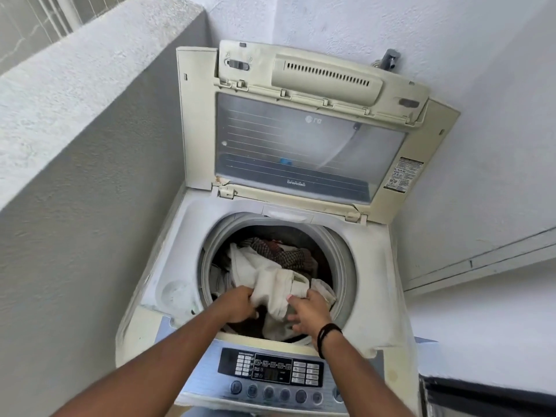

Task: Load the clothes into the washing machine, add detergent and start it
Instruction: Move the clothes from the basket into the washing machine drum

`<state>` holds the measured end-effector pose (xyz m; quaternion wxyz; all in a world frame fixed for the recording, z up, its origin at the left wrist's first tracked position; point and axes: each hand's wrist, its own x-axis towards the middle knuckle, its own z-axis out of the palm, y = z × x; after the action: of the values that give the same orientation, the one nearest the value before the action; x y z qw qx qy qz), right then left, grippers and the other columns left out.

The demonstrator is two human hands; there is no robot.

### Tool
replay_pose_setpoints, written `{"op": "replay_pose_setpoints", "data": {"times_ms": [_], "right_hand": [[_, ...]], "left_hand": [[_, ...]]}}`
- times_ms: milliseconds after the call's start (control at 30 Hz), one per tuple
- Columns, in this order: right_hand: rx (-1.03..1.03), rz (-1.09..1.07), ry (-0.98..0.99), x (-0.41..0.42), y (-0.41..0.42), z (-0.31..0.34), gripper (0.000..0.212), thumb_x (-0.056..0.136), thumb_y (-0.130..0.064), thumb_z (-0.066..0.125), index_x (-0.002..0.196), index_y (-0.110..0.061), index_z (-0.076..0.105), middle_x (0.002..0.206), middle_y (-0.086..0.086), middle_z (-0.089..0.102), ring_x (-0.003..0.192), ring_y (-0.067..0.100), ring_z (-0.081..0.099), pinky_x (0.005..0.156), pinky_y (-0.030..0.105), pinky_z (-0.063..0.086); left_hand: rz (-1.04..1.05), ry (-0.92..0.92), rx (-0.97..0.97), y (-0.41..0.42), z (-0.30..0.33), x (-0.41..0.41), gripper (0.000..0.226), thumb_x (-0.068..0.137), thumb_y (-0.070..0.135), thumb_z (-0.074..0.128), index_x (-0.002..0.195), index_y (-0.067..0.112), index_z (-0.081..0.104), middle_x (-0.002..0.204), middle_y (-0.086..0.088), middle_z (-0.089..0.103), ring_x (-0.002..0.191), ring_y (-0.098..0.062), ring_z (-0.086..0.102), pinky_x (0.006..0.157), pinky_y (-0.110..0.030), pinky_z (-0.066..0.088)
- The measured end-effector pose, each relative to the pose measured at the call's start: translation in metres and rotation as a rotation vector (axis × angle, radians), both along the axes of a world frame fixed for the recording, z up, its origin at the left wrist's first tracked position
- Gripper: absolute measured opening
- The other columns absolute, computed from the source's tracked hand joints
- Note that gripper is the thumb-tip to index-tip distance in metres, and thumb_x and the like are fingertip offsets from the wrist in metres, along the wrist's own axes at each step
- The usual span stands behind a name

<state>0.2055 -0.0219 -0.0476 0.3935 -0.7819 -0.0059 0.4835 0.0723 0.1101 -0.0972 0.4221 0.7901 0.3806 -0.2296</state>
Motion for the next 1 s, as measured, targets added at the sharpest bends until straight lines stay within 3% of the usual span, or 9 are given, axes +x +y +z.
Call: {"op": "replay_pose_setpoints", "data": {"times_ms": [167,233,300,367,467,567,733,900,1000], "right_hand": [[-0.007,-0.037,0.003,-0.013,0.021,0.0,0.013,0.092,-0.014,0.061,0.101,-0.014,0.05,0.081,0.008,0.058,0.064,0.019,0.059,0.053,0.032,0.042],[0.081,-0.043,-0.048,-0.009,0.03,0.001,0.042,0.09,-0.005,0.06,0.126,-0.018,0.041,0.105,0.005,0.064,0.084,0.019,0.064,0.063,0.035,0.053],[0.177,0.025,-0.175,-0.002,0.037,0.008,0.086,0.089,0.004,0.06,0.155,-0.027,0.014,0.148,-0.004,0.044,0.126,0.021,0.055,0.097,0.044,0.053],[0.273,0.044,-0.245,0.005,0.044,0.023,0.101,0.091,0.012,0.054,0.157,-0.036,-0.005,0.162,-0.007,0.021,0.135,0.022,0.049,0.105,0.043,0.048],[0.33,-0.022,-0.3,0.012,0.053,0.036,0.099,0.091,0.009,0.054,0.155,-0.044,0.001,0.161,-0.008,0.025,0.118,0.01,0.059,0.1,0.045,0.052],[0.298,-0.106,-0.293,0.011,0.049,0.037,0.091,0.09,0.006,0.058,0.156,-0.038,0.014,0.152,-0.003,0.044,0.121,0.019,0.06,0.096,0.049,0.055],[0.244,-0.229,-0.191,-0.006,0.02,0.039,0.031,0.095,-0.007,0.061,0.125,-0.014,0.058,0.116,0.011,0.068,0.085,0.02,0.069,0.053,0.022,0.053],[0.268,-0.343,-0.167,-0.016,-0.03,0.062,0.017,0.095,-0.011,0.061,0.112,-0.007,0.065,0.099,0.015,0.075,0.073,0.021,0.069,0.059,0.028,0.055],[0.333,-0.409,-0.187,-0.022,-0.063,0.081,0.012,0.096,-0.011,0.062,0.105,-0.007,0.068,0.097,0.015,0.075,0.072,0.02,0.073,0.055,0.026,0.056]], "left_hand": [[0.058,-0.06,0.054,0.004,0.003,0.0,0.037,0.083,0.039,0.058,0.11,0.016,0.069,0.105,-0.007,0.073,0.095,-0.028,0.068,0.074,-0.033,0.051],[0.249,-0.253,0.019,0.013,0.012,0.007,0.035,0.086,0.025,0.066,0.12,0.015,0.067,0.1,-0.005,0.071,0.094,-0.028,0.069,0.071,-0.029,0.048],[0.402,-0.458,-0.15,0.023,0.024,0.015,0.077,0.086,0.009,0.072,0.153,0.023,0.038,0.125,-0.002,0.062,0.115,-0.028,0.064,0.083,-0.029,0.053],[0.416,-0.563,-0.298,0.033,0.033,0.021,0.106,0.086,0.004,0.073,0.159,0.04,0.005,0.154,0.001,0.038,0.14,-0.025,0.042,0.095,-0.031,0.053],[0.381,-0.553,-0.333,0.036,0.043,0.024,0.1,0.089,0.001,0.07,0.16,0.034,0.009,0.16,-0.002,0.03,0.139,-0.016,0.039,0.099,-0.031,0.05],[0.438,-0.476,-0.164,0.028,0.04,0.023,0.068,0.089,0.008,0.071,0.15,0.017,0.044,0.136,-0.006,0.06,0.118,-0.015,0.058,0.098,-0.032,0.05],[0.507,-0.462,-0.255,-0.004,0.033,0.023,0.023,0.091,0.018,0.07,0.114,0.016,0.069,0.102,-0.003,0.073,0.095,-0.02,0.071,0.078,-0.034,0.053],[0.455,-0.58,-0.342,-0.05,0.055,0.044,0.01,0.092,0.009,0.066,0.096,0.016,0.072,0.092,-0.007,0.075,0.082,-0.02,0.072,0.06,-0.02,0.05],[0.452,-0.598,-0.421,-0.084,0.077,0.058,0.008,0.09,0.013,0.066,0.094,0.014,0.073,0.086,-0.009,0.076,0.081,-0.028,0.075,0.06,-0.035,0.057]]}}
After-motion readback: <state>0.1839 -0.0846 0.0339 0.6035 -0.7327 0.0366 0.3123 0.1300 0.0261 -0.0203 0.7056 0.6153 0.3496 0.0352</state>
